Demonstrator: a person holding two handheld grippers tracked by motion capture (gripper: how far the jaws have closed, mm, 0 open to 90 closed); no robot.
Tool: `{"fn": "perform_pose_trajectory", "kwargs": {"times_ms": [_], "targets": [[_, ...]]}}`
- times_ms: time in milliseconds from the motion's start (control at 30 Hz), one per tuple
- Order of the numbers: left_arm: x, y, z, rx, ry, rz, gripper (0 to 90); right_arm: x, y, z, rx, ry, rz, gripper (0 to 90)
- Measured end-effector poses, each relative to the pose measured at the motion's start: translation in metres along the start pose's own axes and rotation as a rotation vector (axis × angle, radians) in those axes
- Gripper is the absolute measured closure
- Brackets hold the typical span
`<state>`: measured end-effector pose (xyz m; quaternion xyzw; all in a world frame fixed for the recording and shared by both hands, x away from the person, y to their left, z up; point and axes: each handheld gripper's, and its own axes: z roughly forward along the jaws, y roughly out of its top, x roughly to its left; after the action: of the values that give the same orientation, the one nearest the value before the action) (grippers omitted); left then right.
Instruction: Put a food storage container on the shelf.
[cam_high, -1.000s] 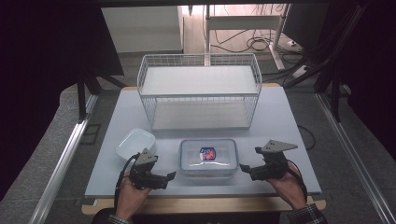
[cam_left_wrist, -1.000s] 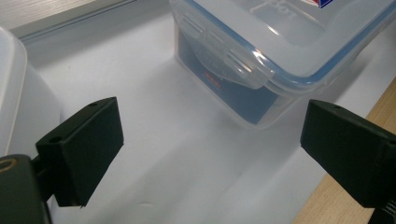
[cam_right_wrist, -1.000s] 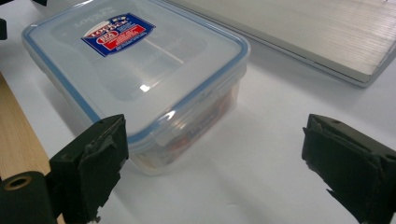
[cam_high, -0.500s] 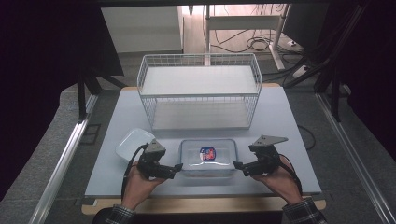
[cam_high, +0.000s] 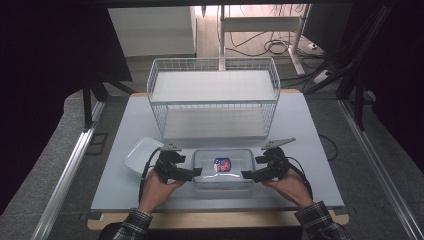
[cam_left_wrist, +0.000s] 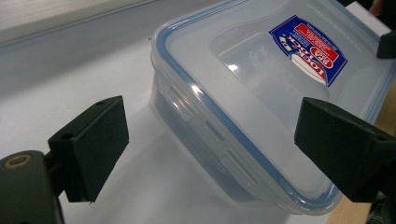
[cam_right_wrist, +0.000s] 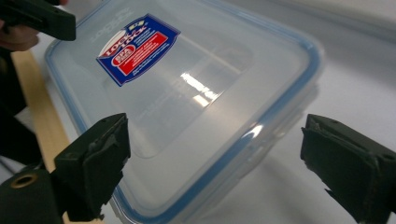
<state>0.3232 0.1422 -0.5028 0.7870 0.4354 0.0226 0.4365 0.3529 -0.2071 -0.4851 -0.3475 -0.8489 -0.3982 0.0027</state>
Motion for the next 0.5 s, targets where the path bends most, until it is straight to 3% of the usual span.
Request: {"fn": "perform_pose_trajectory", "kwargs": {"times_ms": [167, 200, 233, 500], "targets": [[0.005, -0.001, 0.001, 0.019, -0.061, -0.026, 11.6, -0.007, 0.002, 0.008, 0.018, 0.064, 0.054, 5.9], [0.005, -0.002, 0.001, 0.025, -0.083, -0.028, 12.5, -0.010, 0.001, 0.010, 0.021, 0.099, 0.077, 7.8], [0.004, -0.002, 0.005, 0.054, -0.131, -0.024, 12.6, -0.011, 0.001, 0.010, 0.024, 0.109, 0.088, 7.8], [0.002, -0.002, 0.006, 0.071, -0.163, -0.044, 16.3, -0.013, -0.002, 0.005, 0.037, 0.135, 0.105, 14.4]]}}
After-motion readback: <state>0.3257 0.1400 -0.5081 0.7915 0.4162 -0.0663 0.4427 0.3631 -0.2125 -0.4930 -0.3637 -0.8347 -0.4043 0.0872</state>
